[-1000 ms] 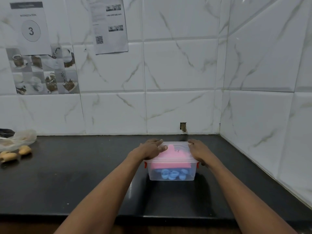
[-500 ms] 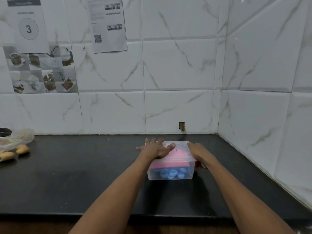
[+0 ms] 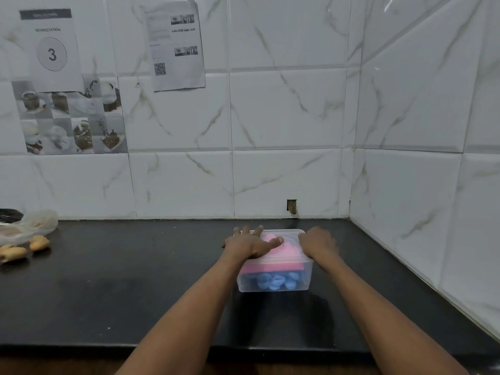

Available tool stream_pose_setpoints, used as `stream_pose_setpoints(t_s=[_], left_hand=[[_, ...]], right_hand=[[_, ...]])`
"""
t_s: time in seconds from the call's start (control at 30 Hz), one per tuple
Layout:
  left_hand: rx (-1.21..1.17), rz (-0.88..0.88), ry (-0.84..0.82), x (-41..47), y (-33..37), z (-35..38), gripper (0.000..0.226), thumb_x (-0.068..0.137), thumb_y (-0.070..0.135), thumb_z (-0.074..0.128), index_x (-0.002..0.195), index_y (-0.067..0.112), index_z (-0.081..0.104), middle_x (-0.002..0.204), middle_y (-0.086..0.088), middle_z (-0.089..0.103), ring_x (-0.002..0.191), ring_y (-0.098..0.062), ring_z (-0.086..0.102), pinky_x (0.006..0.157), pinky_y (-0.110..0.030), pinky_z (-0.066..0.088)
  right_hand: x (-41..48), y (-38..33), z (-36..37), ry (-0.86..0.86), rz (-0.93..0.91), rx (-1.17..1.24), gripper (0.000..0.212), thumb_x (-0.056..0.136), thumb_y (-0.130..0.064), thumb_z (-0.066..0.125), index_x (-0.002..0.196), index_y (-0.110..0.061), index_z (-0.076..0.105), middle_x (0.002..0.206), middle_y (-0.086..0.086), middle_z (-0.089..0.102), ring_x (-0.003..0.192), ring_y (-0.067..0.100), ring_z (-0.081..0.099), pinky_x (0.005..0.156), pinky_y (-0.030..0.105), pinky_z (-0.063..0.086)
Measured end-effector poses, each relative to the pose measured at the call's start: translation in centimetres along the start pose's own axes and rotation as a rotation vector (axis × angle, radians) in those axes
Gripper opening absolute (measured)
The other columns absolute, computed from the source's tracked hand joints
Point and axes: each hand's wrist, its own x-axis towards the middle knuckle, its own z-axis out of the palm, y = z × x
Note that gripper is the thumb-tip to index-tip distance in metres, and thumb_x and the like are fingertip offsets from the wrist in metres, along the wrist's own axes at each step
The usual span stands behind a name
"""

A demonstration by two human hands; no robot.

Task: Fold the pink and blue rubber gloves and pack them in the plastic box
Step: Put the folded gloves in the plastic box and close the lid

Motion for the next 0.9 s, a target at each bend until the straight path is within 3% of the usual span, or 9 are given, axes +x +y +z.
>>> stream_pose_setpoints(t_s=[0.1,0.17,0.23,0.33,0.43,0.6,0.8,0.9], left_hand=[[-0.003,0.007,0.003,0.2,0.0,0.0,0.097,0.073,0.091,0.026,0.154,0.04,0.01,0.165,0.0,0.004,0.152,-0.029,-0.001,0.112,-0.067,0.015],[0.005,0.01,0.002,0.4,-0.1,0.1,0.097,0.072,0.091,0.026,0.154,0.04,0.009,0.165,0.0,0.004,0.152,-0.029,-0.001,0.113,-0.067,0.015],[0.01,0.009,0.001,0.5,-0.1,0.2,0.097,0.072,0.091,0.026,0.154,0.041,0.009,0.165,0.0,0.003,0.152,-0.029,-0.002,0.112,-0.067,0.015],[0.022,0.01,-0.006,0.6,-0.1,0.3,0.096,0.072,0.091,0.025,0.153,0.043,0.007,0.165,0.0,0.002,0.151,-0.03,-0.003,0.112,-0.069,0.015],[0.029,0.011,-0.016,0.6,-0.1,0.2,0.095,0.072,0.091,0.025,0.153,0.044,0.005,0.165,0.0,0.001,0.151,-0.03,-0.004,0.112,-0.069,0.014],[0.029,0.005,-0.022,0.7,0.0,0.2,0.095,0.072,0.091,0.025,0.152,0.045,0.004,0.165,0.0,0.0,0.151,-0.031,-0.005,0.112,-0.069,0.013],[-0.011,0.032,0.009,0.9,-0.3,0.4,0.094,0.075,0.089,0.027,0.154,0.041,0.009,0.165,-0.002,0.003,0.151,-0.032,-0.002,0.112,-0.069,0.014],[-0.021,0.045,0.036,1.0,-0.5,0.5,0.083,0.085,0.079,0.025,0.155,0.034,0.014,0.164,-0.003,0.009,0.151,-0.03,0.001,0.112,-0.067,0.017]], right_hand=[[0.1,-0.2,-0.2,-0.084,0.019,0.04,0.039,0.098,-0.033,0.043,0.112,-0.003,0.064,0.108,0.016,0.065,0.077,0.027,0.062,0.06,0.03,0.053],[0.2,-0.4,-0.3,-0.129,0.017,0.029,0.04,0.1,-0.032,0.042,0.117,-0.001,0.061,0.115,0.019,0.063,0.065,0.023,0.055,0.045,0.025,0.044],[0.6,-0.5,-0.3,-0.135,-0.01,-0.027,0.037,0.101,-0.027,0.041,0.119,-0.001,0.06,0.117,0.019,0.061,0.065,0.023,0.054,0.04,0.024,0.041],[0.4,-0.7,-0.4,-0.138,-0.049,-0.107,0.033,0.102,-0.02,0.038,0.117,-0.001,0.06,0.109,0.017,0.061,0.08,0.026,0.063,0.062,0.033,0.058],[0.8,-0.5,-0.1,-0.111,-0.104,-0.179,0.035,0.101,-0.017,0.034,0.119,-0.002,0.061,0.123,0.016,0.061,0.111,0.029,0.059,0.091,0.038,0.054],[0.8,-0.9,0.0,-0.081,-0.144,-0.298,0.036,0.098,-0.008,0.035,0.125,-0.003,0.058,0.131,0.014,0.058,0.119,0.03,0.055,0.091,0.034,0.049],[1.7,-0.9,0.9,-0.09,-0.183,-0.336,0.03,0.094,-0.006,0.041,0.117,0.0,0.06,0.123,0.017,0.063,0.106,0.029,0.063,0.082,0.034,0.051],[1.9,-0.6,1.0,-0.062,-0.276,-0.327,0.051,0.097,-0.015,0.036,0.144,0.003,0.03,0.15,0.02,0.035,0.134,0.034,0.041,0.106,0.051,0.033]])
